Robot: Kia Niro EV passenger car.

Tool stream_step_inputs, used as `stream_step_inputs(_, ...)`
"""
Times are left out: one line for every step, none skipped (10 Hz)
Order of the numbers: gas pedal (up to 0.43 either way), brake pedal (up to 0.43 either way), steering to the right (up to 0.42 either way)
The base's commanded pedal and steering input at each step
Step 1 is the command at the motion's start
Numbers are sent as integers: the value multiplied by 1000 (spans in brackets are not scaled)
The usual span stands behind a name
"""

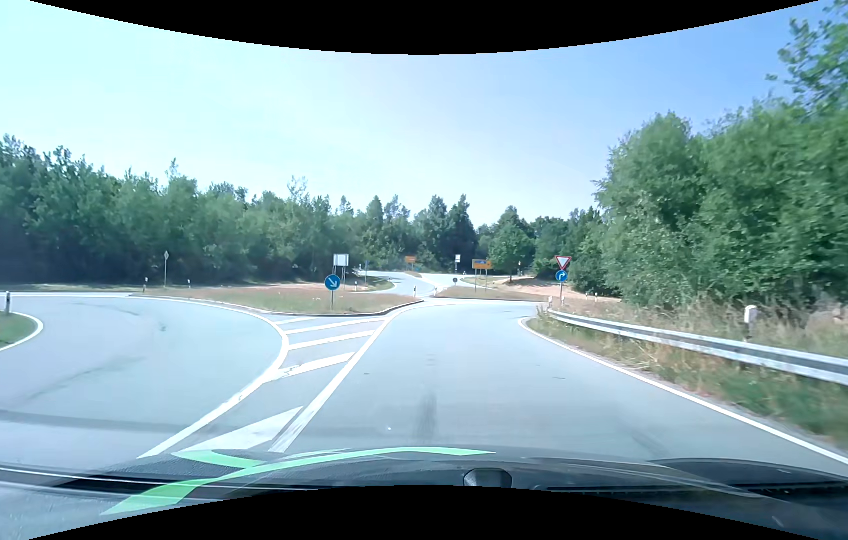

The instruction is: Follow the waypoints while adhering to traffic rules and regulations

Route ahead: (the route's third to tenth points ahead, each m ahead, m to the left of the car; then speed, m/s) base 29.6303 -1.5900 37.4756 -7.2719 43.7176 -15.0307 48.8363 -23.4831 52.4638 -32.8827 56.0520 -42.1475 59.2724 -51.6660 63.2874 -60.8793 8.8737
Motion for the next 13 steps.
stream_step_inputs(0,0,-44)
stream_step_inputs(0,0,-37)
stream_step_inputs(0,0,-29)
stream_step_inputs(0,0,-24)
stream_step_inputs(0,0,-19)
stream_step_inputs(0,0,-13)
stream_step_inputs(0,0,-8)
stream_step_inputs(0,0,-3)
stream_step_inputs(0,0,3)
stream_step_inputs(0,0,7)
stream_step_inputs(0,0,14)
stream_step_inputs(0,0,21)
stream_step_inputs(0,0,29)
